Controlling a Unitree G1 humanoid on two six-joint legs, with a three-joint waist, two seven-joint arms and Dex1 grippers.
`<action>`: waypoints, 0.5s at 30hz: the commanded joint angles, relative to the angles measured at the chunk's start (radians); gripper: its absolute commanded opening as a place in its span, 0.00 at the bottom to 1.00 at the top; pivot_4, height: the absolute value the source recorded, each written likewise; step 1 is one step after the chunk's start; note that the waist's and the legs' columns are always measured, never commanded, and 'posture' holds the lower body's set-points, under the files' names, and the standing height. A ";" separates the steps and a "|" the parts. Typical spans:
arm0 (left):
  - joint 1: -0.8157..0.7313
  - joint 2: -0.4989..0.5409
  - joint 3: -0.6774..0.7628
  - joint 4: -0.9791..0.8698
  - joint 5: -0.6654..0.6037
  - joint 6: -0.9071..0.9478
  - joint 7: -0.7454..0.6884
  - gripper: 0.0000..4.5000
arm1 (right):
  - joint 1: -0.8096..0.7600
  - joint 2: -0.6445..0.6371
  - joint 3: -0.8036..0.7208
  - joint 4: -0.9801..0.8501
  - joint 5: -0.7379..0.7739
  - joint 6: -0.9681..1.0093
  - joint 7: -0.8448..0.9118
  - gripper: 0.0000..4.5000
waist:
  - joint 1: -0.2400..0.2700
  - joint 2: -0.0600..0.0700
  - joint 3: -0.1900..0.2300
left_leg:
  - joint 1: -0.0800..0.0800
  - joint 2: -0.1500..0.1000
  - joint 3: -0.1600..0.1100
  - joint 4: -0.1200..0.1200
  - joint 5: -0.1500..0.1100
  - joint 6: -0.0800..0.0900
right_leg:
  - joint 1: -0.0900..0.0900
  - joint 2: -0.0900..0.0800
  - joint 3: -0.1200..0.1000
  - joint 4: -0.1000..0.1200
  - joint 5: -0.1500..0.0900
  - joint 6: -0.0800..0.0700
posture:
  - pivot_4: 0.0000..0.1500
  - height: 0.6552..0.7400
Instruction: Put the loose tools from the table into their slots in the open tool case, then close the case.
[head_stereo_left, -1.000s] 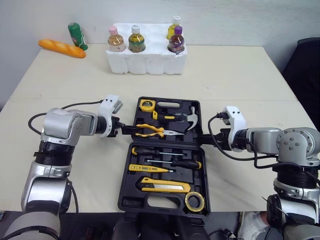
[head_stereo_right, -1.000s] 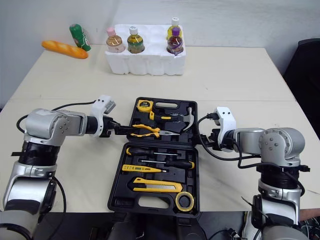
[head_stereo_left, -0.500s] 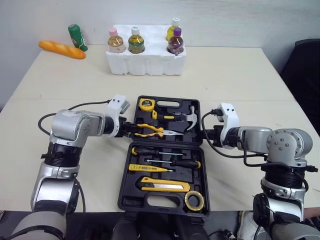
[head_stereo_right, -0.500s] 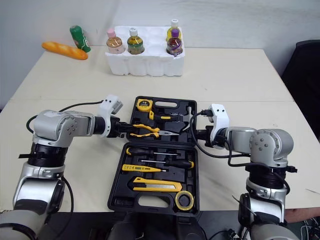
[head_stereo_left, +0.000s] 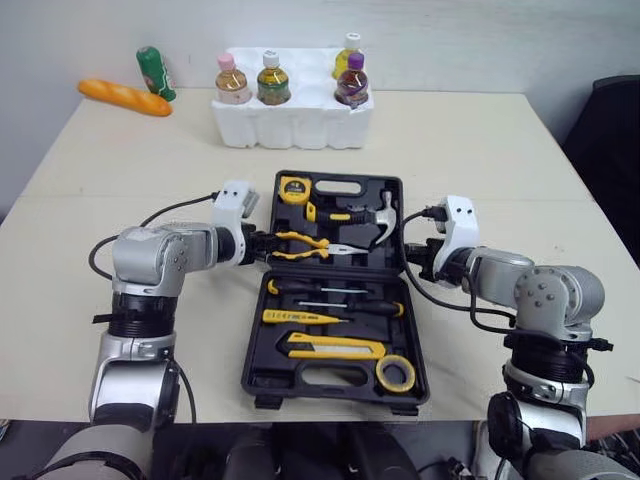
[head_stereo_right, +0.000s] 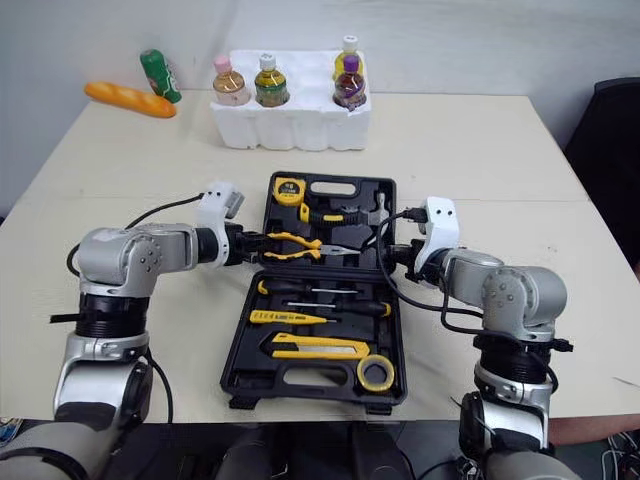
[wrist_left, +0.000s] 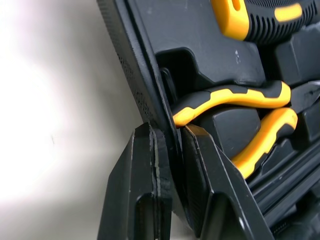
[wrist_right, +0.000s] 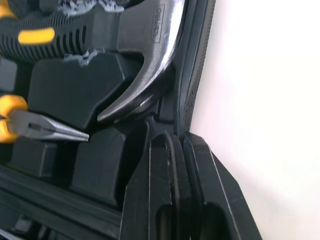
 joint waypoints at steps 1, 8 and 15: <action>-0.010 -0.018 0.074 -0.078 -0.007 -0.143 0.013 0.03 | 0.013 -0.034 0.037 -0.062 -0.067 -0.178 0.051 0.00 | 0.000 0.000 0.000 | -0.002 0.000 0.000 0.000 0.000 0.000 | -0.002 0.000 0.000 0.000 0.000 0.000 | 1.00 1.00; 0.119 -0.007 0.051 -0.093 0.070 -0.504 -0.013 0.00 | 0.135 -0.178 0.227 -0.055 -0.325 -0.673 0.225 0.00 | -0.003 0.001 0.000 | -0.013 0.001 0.003 0.001 0.001 0.000 | -0.016 0.001 0.000 0.002 0.000 0.000 | 1.00 1.00; 0.310 0.057 -0.053 -0.120 0.225 -0.934 -0.059 0.00 | 0.353 -0.361 0.373 0.235 -0.763 -1.462 0.142 0.00 | -0.005 0.000 0.000 | -0.009 0.001 0.002 0.002 0.000 0.001 | -0.009 0.000 0.003 0.000 0.000 0.001 | 1.00 1.00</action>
